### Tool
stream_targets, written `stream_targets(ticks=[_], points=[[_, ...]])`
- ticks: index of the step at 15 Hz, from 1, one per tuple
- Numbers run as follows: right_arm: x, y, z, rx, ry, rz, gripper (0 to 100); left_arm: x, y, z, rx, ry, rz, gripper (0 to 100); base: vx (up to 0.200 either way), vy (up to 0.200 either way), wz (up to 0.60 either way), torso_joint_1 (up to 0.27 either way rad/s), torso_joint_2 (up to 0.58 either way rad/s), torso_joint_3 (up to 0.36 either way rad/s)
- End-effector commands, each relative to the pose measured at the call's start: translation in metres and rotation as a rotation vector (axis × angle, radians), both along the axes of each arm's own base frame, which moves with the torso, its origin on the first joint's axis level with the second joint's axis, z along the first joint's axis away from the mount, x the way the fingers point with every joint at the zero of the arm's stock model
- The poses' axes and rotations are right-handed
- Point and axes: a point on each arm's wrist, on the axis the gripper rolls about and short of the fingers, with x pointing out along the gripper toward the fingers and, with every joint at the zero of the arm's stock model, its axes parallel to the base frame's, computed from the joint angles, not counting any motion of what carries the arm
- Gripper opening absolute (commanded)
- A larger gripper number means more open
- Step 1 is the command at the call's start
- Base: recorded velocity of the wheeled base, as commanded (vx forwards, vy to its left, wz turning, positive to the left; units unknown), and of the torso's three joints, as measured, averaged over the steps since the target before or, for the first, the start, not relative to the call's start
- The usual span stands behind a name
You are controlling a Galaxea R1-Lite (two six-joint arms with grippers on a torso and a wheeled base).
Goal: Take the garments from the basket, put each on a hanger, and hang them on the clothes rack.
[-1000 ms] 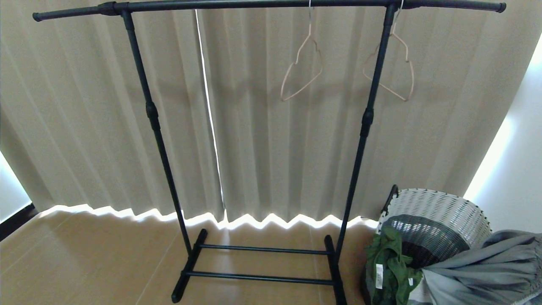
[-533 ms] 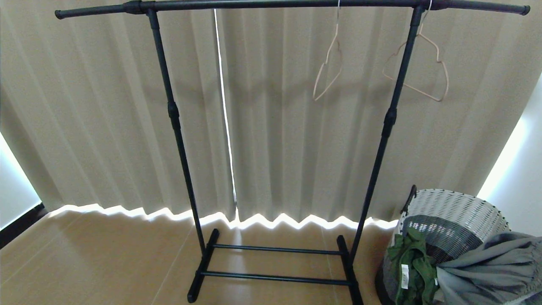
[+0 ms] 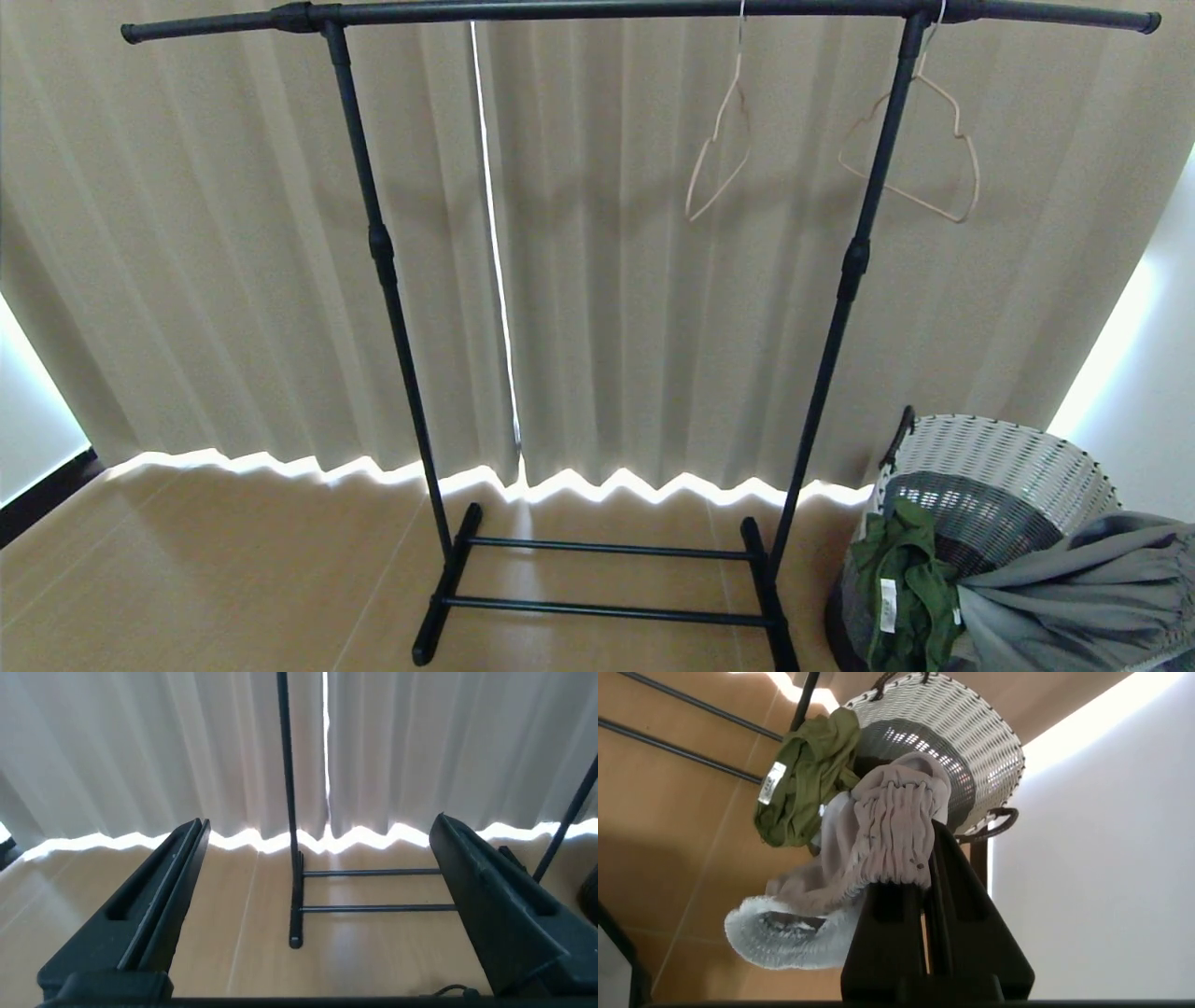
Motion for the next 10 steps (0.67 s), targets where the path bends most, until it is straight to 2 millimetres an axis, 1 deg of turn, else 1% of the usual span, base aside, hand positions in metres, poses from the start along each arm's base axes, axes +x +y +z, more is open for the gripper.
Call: stream_targets(ticks=[1, 4, 6, 7, 8, 9, 10], points=[[-0.001, 0.000, 0.002, -0.002, -0.014, 0.004, 0, 0.000, -0.001, 0.000, 0.000, 0.000, -0.049, 100, 0.000, 0.000, 0.00, 0.000, 0.00, 0.000], [-0.003, 0.001, 0.007, -0.002, -0.040, 0.005, 0, -0.001, -0.003, 0.007, 0.004, -0.049, -0.139, 100, 0.000, 0.000, 0.00, 0.000, 0.00, 0.000], [-0.001, 0.002, 0.022, 0.030, -0.098, 0.048, 0, -0.011, -0.007, 0.038, 0.065, -0.169, -0.323, 100, 0.000, 0.000, 0.00, 0.000, 0.00, 0.000], [-0.001, 0.002, 0.027, 0.039, -0.117, 0.051, 0, -0.012, -0.008, 0.053, 0.073, -0.178, -0.376, 100, 0.000, 0.000, 0.00, 0.000, 0.00, 0.000], [0.000, 0.002, 0.029, 0.040, -0.121, 0.051, 0, -0.010, -0.009, 0.059, 0.073, -0.171, -0.395, 100, 0.000, 0.000, 0.00, 0.000, 0.00, 0.000], [0.001, 0.001, 0.033, 0.039, -0.134, 0.053, 0, -0.005, -0.010, 0.078, 0.071, -0.151, -0.442, 100, 0.000, 0.000, 0.00, 0.000, 0.00, 0.000], [0.002, 0.002, 0.039, 0.043, -0.153, 0.063, 0, 0.006, -0.010, 0.100, 0.062, -0.114, -0.475, 100, 0.000, 0.000, 0.00, 0.000, 0.00, 0.000]])
